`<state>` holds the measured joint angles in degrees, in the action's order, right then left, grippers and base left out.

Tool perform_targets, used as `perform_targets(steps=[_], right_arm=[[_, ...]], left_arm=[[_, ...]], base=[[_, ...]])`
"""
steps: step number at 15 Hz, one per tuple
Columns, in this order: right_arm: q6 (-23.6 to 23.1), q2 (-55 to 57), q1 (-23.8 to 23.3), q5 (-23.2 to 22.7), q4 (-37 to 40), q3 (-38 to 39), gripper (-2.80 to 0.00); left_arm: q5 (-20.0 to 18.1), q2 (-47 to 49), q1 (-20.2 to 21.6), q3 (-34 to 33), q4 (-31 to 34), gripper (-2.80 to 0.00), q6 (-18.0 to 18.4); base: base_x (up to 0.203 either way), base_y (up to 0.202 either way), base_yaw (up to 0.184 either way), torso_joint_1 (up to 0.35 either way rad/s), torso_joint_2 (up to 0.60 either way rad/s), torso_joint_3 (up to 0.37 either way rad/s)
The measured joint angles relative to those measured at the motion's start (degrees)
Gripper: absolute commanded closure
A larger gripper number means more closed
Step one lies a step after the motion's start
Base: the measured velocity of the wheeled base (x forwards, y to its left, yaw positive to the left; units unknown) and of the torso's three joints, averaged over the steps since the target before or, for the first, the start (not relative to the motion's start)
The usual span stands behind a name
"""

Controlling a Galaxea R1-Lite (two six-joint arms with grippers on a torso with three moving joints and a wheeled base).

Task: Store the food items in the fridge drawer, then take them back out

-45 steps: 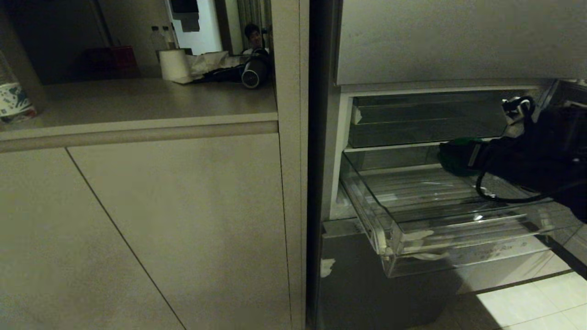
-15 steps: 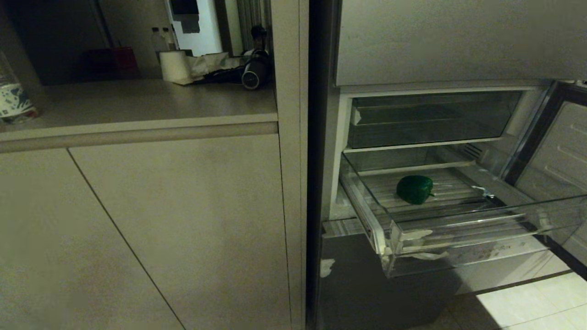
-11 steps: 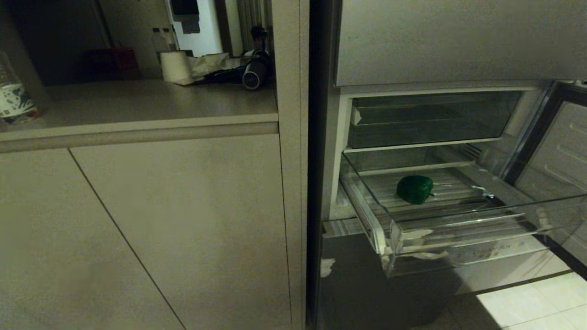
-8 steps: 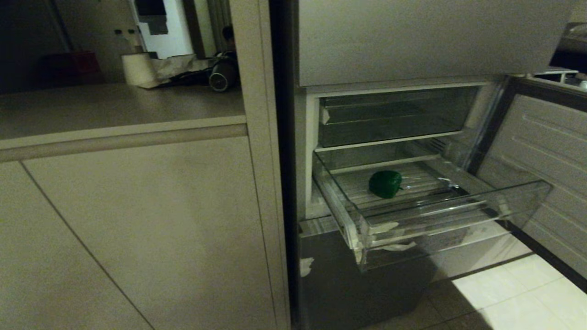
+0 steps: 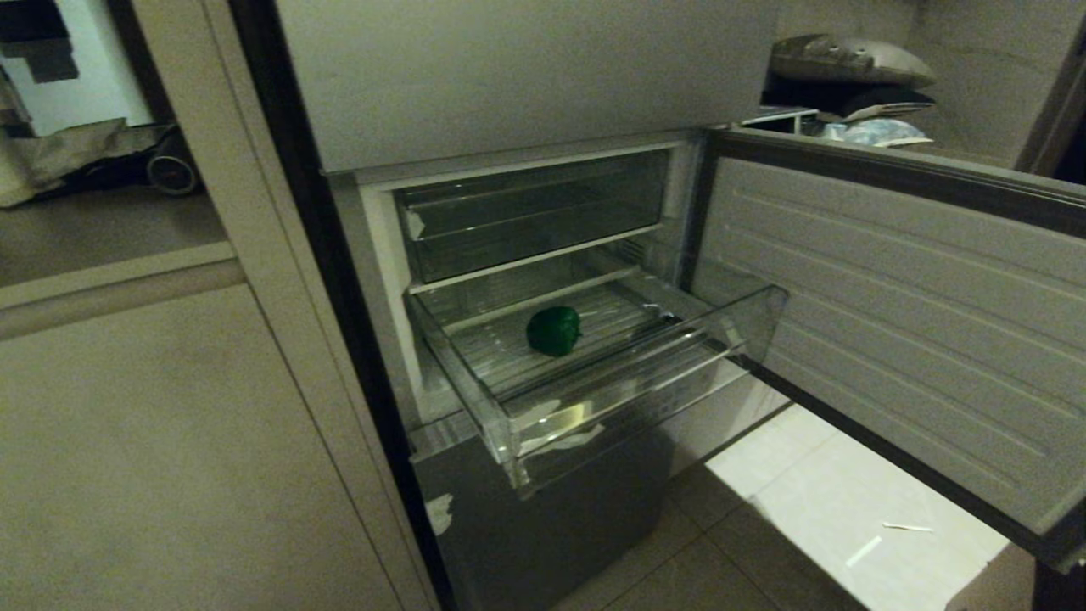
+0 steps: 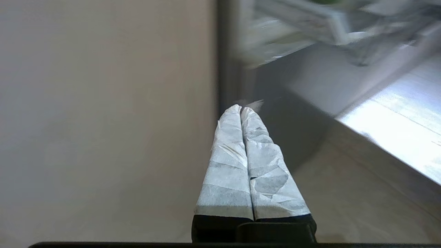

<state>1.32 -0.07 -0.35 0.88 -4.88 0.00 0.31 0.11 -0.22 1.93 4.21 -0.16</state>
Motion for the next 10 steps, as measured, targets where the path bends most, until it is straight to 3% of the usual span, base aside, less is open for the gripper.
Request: perform_targets(steps=[7,10], right_arm=[[0.1,0.0,0.0,0.0,0.0,0.0,0.0],[-0.1,0.0,0.0,0.0,0.0,0.0,0.0]], left_arm=[[0.0,0.0,0.0,0.0,0.0,0.0,0.0],[0.0,0.0,0.0,0.0,0.0,0.0,0.0]], base=[[-0.001,0.008,-0.175,0.003,0.0,0.005],[-0.001,0.008,-0.117,-0.001,0.0,0.002]])
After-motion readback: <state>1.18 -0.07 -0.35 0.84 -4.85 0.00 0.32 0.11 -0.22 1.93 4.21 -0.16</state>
